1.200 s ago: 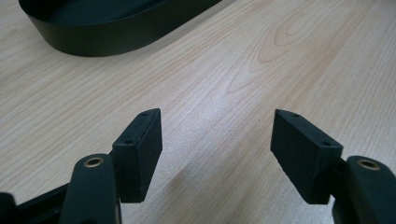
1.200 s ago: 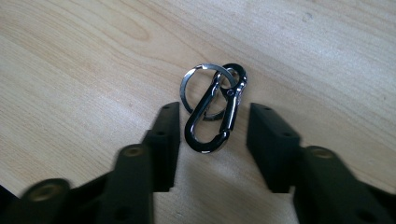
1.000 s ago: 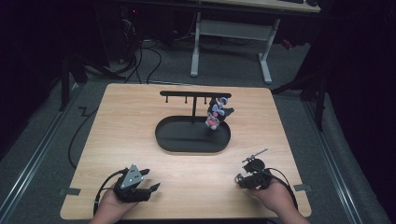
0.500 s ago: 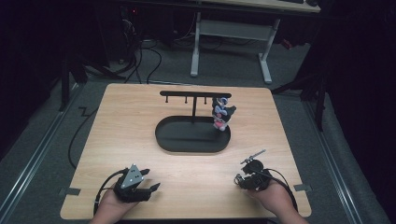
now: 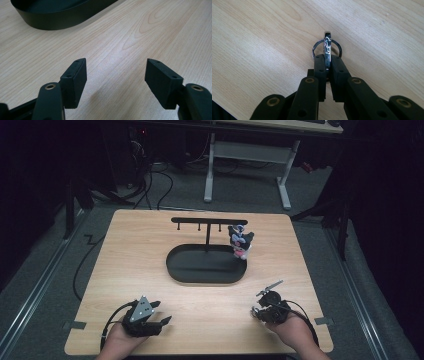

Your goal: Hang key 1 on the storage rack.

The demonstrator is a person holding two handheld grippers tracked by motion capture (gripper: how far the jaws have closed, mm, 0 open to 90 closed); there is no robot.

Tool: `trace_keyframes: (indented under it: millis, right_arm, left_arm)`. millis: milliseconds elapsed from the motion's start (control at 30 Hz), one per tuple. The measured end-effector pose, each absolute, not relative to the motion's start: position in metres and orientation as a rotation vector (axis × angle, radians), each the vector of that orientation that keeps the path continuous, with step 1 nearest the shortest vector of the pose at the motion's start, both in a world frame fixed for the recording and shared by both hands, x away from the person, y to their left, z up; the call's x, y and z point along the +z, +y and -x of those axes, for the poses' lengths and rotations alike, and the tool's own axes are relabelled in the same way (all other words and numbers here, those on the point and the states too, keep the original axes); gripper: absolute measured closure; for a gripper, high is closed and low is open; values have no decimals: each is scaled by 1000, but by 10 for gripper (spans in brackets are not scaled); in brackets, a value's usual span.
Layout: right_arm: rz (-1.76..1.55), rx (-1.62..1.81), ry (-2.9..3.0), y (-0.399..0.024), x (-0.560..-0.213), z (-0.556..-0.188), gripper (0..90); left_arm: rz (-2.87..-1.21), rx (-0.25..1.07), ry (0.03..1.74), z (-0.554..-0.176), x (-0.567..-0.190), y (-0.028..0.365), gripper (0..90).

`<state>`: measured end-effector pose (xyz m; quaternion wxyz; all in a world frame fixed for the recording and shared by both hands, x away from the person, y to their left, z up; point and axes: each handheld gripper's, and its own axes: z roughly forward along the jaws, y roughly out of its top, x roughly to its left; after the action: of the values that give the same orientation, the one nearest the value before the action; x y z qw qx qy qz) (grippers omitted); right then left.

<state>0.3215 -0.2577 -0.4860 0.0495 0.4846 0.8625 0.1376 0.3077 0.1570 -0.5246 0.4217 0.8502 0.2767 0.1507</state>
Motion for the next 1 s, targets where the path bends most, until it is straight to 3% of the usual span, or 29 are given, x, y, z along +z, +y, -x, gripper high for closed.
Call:
trace_keyframes:
  millis: [367, 1000]
  right_arm:
    - [-1443, 424, 2673, -257, -484, -322, 853]
    - [-1389, 530, 2633, -261, -449, -326, 853]
  left_arm:
    - [-2115, 382, 693, -308, -525, 158, 347]
    - [-2102, 380, 694, -310, -525, 156, 343]
